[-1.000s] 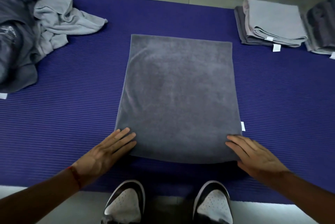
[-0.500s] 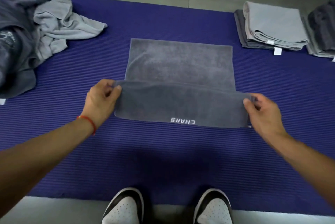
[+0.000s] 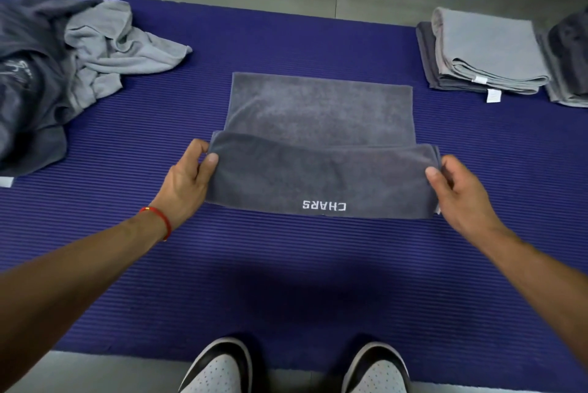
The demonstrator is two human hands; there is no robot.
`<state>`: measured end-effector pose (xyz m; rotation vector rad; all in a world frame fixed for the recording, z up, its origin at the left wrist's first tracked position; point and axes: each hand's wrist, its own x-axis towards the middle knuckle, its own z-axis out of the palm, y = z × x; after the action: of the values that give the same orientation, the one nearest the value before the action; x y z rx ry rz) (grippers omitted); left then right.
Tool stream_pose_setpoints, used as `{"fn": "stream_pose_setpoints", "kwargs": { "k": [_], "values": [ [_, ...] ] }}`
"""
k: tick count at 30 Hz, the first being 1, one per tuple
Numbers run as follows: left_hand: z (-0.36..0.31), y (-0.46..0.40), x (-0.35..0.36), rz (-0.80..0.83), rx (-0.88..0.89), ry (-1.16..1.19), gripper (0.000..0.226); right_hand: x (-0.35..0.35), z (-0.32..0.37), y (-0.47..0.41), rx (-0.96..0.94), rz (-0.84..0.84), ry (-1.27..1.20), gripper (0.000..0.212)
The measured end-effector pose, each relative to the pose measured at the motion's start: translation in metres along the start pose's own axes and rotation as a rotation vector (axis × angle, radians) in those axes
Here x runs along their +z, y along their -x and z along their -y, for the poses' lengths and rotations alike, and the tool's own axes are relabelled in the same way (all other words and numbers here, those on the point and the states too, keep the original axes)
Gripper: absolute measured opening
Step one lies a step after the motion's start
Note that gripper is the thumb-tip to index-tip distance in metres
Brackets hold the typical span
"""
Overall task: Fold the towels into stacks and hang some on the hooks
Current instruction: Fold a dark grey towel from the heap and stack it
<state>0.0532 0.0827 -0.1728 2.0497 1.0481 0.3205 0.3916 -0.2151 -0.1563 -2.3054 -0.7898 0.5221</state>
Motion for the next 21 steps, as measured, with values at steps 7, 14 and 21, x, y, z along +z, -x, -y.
{"fn": "stream_pose_setpoints", "kwargs": {
  "k": [7, 14, 21],
  "values": [
    [-0.018, 0.006, -0.004, -0.102, 0.124, 0.015, 0.018, -0.009, 0.025, -0.002, -0.103, -0.020, 0.034, 0.024],
    [-0.005, 0.023, 0.000, -0.093, 0.037, -0.009, 0.021, -0.003, 0.005, 0.023, 0.030, 0.020, 0.075, 0.029],
    [0.011, 0.114, 0.011, -0.145, -0.116, -0.031, 0.014, 0.004, -0.021, 0.096, 0.064, 0.082, 0.124, 0.049]
  ]
}}
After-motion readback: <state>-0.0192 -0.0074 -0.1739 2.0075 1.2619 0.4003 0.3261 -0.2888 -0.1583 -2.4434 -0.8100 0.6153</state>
